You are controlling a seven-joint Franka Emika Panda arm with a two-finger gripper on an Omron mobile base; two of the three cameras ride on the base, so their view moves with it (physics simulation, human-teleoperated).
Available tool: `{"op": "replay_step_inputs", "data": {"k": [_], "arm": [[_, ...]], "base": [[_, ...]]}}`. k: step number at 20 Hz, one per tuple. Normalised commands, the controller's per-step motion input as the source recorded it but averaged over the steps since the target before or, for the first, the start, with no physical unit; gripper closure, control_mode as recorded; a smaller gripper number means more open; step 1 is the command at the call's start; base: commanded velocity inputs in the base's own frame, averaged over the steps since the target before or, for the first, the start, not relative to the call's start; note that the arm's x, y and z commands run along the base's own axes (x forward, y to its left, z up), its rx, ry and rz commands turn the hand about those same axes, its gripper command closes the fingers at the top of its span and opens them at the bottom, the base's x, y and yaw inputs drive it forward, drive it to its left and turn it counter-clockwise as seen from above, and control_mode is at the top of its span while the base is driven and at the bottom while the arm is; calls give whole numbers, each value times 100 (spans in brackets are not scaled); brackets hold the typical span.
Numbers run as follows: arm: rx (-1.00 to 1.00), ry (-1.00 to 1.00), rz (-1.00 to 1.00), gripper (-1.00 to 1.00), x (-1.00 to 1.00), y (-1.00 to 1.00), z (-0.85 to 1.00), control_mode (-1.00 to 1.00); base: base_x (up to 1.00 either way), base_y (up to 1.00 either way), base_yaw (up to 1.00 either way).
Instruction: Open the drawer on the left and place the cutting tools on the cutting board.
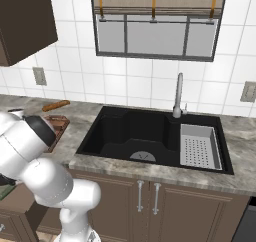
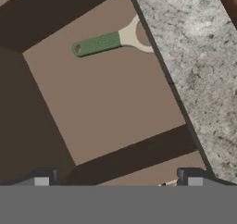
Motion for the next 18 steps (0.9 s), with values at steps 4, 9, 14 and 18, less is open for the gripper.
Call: {"op": "replay_step_inputs", "data": {"k": [4, 9, 14, 18], "arm": [[-13, 2, -9, -100, 0, 1, -17, -100], [-14, 0, -1, -100, 0, 0, -26, -100], [-11, -8, -7, -100, -4, 8, -25, -100], [-2, -11, -18, -100, -11, 10, -8, -100]], "base": [[0, 0, 0], [0, 0, 0], [0, 0, 0], [0, 0, 0]]}}
